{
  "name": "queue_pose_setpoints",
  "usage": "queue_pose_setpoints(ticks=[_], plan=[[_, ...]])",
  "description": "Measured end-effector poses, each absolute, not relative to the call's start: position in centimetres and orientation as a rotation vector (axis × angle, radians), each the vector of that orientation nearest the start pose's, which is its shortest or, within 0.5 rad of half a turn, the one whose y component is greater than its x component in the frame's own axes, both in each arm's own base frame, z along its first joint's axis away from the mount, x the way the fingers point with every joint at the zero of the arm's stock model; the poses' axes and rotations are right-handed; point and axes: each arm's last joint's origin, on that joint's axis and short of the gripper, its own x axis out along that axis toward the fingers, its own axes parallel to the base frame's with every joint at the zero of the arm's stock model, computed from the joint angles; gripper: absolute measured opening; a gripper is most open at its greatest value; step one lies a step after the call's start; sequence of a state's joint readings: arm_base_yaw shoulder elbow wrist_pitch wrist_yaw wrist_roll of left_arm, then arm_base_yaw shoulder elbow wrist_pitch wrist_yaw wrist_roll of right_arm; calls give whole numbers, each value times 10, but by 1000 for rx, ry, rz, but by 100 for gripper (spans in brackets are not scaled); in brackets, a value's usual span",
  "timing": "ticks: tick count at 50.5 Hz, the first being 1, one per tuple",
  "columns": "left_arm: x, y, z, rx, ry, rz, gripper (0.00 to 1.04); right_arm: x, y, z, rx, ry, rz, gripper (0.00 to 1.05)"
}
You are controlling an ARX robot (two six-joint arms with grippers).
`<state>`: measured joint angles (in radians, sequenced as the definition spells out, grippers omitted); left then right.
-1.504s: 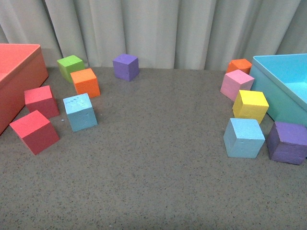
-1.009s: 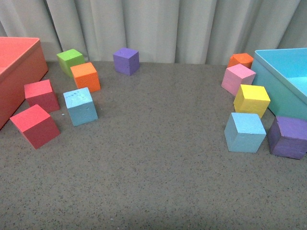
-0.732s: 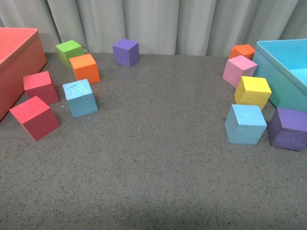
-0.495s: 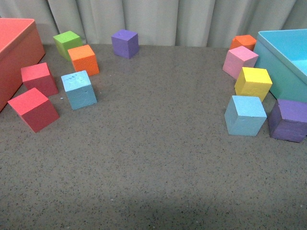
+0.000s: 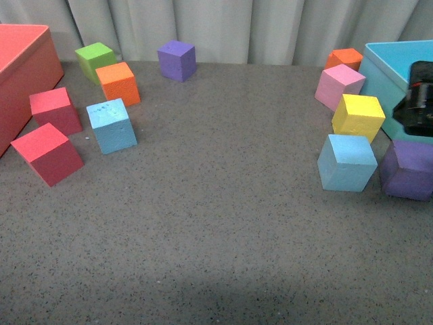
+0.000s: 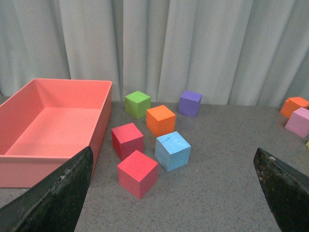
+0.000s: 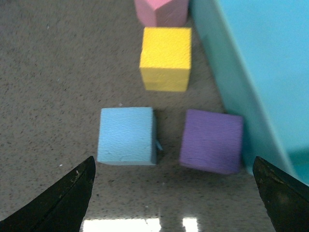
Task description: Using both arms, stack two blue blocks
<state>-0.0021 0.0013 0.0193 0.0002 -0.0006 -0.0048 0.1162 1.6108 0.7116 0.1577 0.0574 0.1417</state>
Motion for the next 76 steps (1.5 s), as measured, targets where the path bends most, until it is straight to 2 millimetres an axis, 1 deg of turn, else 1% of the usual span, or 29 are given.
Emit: queue_pose_setpoints(ticks=[8, 13, 22, 30, 34, 49, 51, 58, 61, 65, 68, 71, 76], plan=[[97, 0, 170, -5, -18, -2, 98, 329, 44, 140, 117, 843, 20, 95], [97, 0, 170, -5, -18, -2, 98, 343, 51, 135, 105, 902, -1, 95], [97, 0, 170, -5, -18, -2, 98, 365, 65, 114, 107, 1018, 1, 95], [97, 0, 170, -5, -18, -2, 98, 372, 71, 96, 110, 1118, -14, 95], [97, 0, 170, -4, -18, -2, 98, 377, 73, 91, 125, 1130, -4, 95], [97, 0, 170, -5, -18, -2, 98, 391, 73, 76, 104, 1179, -38, 95], [97, 0, 170, -4, -18, -2, 98, 392, 74, 75, 102, 1185, -42, 92], [97, 0, 170, -5, -18, -2, 98, 395, 74, 70, 92, 1216, -53, 75], [97, 0, 170, -5, -18, -2, 98, 396, 74, 70, 91, 1223, -54, 62], [97, 0, 170, -4, -18, -2, 98, 398, 74, 72, 89, 1221, -56, 51], [97, 0, 170, -5, -18, -2, 98, 400, 76, 74, 90, 1215, -50, 47], [97, 0, 170, -5, -18, -2, 98, 400, 79, 76, 91, 1212, -40, 46], [97, 0, 170, -4, -18, -2, 98, 401, 88, 82, 94, 1206, -5, 44]])
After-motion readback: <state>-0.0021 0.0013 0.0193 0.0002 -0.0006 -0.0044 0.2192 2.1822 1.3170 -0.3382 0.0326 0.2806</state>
